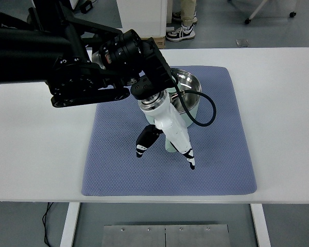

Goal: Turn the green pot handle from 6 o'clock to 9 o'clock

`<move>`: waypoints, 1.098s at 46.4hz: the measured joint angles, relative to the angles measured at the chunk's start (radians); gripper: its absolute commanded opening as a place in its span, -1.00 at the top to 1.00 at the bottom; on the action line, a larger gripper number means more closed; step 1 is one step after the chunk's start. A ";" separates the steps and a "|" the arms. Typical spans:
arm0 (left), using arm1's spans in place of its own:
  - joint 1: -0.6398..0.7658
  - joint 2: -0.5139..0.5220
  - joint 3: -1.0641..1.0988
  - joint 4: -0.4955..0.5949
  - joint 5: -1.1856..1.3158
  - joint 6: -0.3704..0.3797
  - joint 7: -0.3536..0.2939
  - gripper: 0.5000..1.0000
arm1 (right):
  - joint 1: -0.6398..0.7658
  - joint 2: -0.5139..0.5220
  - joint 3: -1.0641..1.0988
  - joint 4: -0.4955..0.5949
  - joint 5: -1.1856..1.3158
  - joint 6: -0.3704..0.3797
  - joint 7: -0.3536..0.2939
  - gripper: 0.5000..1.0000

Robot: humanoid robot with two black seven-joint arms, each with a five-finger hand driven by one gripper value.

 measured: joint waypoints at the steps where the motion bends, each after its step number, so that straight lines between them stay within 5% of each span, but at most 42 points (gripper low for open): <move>1: 0.000 -0.001 0.004 0.000 0.000 0.000 0.000 -1.00 | 0.000 0.000 0.000 0.000 0.000 0.000 0.000 -1.00; 51: 0.016 -0.044 0.061 0.037 0.043 0.009 0.000 -1.00 | 0.000 0.000 0.000 0.000 0.000 0.000 0.000 -1.00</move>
